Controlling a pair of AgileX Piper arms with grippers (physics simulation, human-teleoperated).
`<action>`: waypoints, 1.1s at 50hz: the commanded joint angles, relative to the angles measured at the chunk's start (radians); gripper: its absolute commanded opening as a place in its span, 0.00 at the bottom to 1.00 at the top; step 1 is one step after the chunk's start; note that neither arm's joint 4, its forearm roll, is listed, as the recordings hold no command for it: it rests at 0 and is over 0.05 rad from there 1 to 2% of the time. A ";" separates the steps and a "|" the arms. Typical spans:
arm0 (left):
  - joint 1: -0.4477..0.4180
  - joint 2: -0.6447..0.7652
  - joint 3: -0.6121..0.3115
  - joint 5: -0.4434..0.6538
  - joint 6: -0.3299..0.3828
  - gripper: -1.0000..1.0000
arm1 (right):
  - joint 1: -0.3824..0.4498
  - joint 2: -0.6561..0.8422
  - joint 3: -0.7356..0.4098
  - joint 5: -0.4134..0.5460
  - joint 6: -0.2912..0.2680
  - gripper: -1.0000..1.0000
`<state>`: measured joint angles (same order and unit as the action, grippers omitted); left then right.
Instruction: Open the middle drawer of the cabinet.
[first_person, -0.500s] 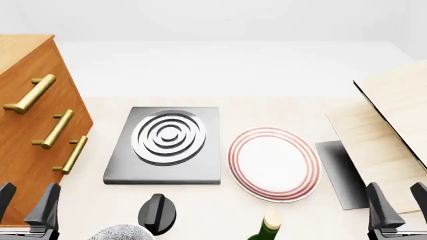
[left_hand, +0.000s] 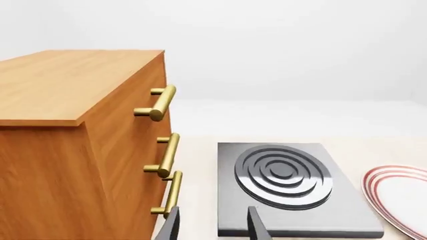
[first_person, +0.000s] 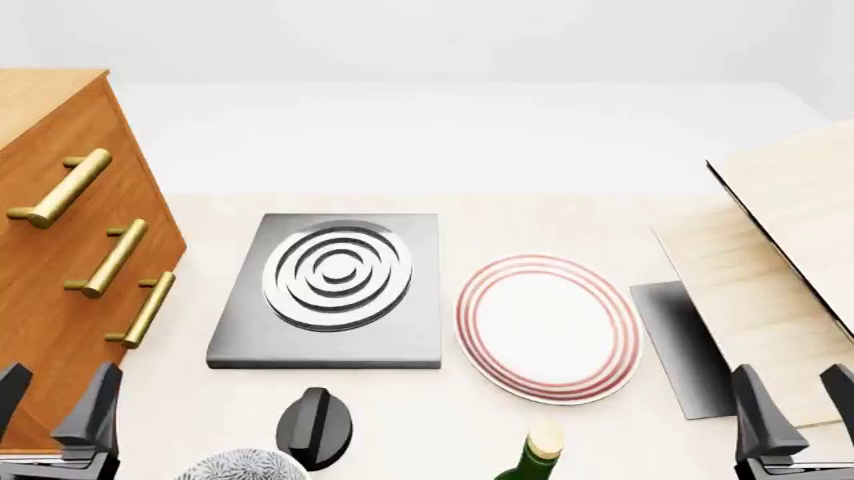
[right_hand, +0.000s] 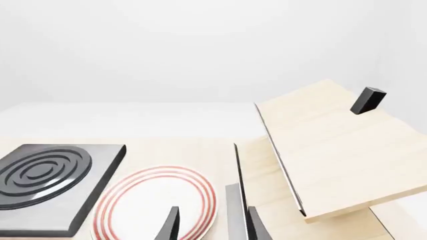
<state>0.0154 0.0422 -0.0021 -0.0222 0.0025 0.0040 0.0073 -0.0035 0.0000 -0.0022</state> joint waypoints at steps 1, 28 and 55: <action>-0.004 -0.008 0.000 0.001 0.004 1.00 | 0.000 -0.001 0.000 0.000 0.000 1.00; -0.055 0.160 -0.099 -0.140 0.126 1.00 | 0.000 0.000 0.000 0.000 0.001 1.00; -0.085 0.329 -0.134 -0.278 0.258 1.00 | 0.000 -0.001 0.000 0.000 0.000 1.00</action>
<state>-0.0504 0.3149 -0.1222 -0.2559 0.2145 0.0044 0.0081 -0.0038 0.0001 -0.0025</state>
